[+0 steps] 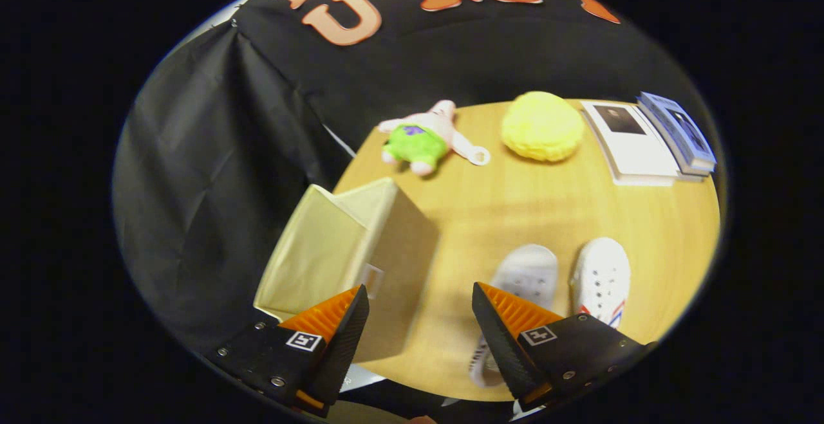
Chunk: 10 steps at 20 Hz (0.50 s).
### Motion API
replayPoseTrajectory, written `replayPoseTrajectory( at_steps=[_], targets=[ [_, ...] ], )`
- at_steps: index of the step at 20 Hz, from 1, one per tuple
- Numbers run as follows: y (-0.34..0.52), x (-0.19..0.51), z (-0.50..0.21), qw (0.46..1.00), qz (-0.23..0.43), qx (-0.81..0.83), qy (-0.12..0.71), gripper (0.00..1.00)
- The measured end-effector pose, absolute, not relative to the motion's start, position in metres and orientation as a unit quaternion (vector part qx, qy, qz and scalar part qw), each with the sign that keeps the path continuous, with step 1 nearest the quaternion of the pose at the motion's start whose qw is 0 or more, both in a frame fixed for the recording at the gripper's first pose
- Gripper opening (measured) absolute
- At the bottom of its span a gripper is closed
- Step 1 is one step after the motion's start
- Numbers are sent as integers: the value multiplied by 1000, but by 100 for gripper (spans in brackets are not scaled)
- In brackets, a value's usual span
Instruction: Open the storage box then place both shoes into the box .Put the left shoe in first, then the right shoe, with the right side of both shoes facing outward in a uniform manner.
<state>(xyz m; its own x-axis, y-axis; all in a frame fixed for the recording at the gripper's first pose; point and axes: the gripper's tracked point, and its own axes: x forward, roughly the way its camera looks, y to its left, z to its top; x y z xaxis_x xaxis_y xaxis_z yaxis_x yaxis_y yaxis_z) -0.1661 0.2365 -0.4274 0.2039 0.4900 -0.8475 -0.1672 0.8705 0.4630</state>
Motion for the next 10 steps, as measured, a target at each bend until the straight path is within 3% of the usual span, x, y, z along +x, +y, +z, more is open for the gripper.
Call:
replayPoseTrajectory(
  at_steps=[3,10],
  targets=[
    [196,-199,-460,757,181,108,619,97],
    [164,-230,-514,757,169,32,630,97]
  ],
)
